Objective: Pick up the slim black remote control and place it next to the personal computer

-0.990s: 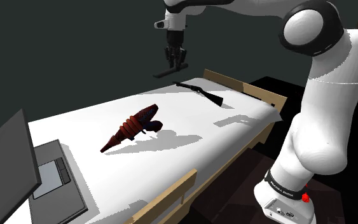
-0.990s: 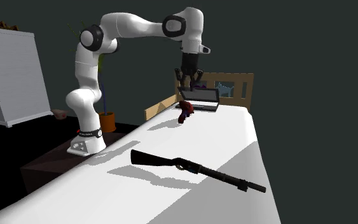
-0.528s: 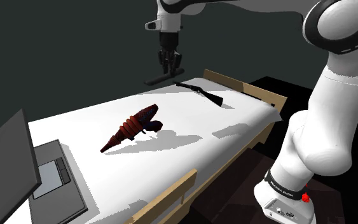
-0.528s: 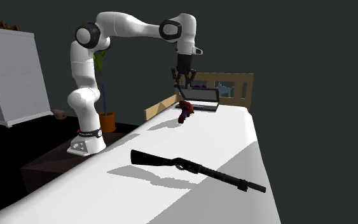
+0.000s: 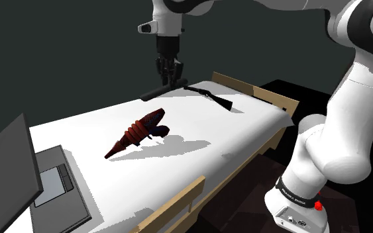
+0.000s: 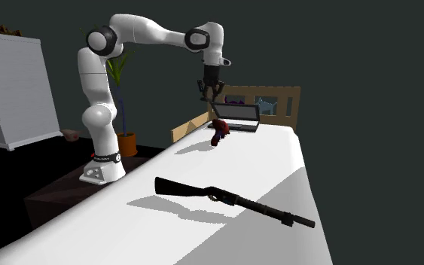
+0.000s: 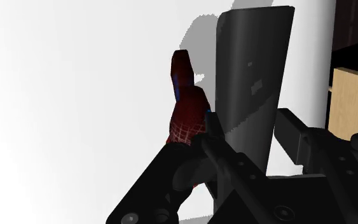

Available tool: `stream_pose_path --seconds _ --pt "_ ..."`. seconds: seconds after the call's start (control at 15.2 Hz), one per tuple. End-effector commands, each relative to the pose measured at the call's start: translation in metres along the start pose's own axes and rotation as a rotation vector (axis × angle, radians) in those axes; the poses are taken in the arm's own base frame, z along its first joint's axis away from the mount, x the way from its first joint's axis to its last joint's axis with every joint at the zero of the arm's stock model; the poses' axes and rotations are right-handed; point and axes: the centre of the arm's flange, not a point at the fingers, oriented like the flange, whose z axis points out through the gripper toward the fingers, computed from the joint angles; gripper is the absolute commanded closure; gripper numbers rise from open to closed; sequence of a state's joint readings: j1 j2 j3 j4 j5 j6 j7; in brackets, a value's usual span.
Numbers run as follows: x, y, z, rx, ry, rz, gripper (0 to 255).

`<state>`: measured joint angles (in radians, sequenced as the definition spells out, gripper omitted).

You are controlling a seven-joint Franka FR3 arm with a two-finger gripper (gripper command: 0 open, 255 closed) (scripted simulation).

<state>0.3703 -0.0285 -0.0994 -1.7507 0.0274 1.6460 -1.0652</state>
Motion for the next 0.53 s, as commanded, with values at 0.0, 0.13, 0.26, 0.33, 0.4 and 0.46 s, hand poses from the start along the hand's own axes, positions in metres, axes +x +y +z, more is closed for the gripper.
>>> stream_pose_path --seconds 0.0,0.13,0.26,0.33,0.4,0.46 --pt "0.024 -0.015 -0.001 0.000 0.000 0.002 255" --pt "0.044 -0.031 0.000 0.000 0.000 0.002 255" --pt "0.065 -0.047 0.001 0.000 0.000 0.002 255" --pt "0.076 -0.055 0.001 0.000 0.000 0.002 255" --pt "0.086 -0.063 0.002 0.000 0.000 0.002 255" --pt "0.096 -0.072 0.003 0.000 0.000 0.002 255"
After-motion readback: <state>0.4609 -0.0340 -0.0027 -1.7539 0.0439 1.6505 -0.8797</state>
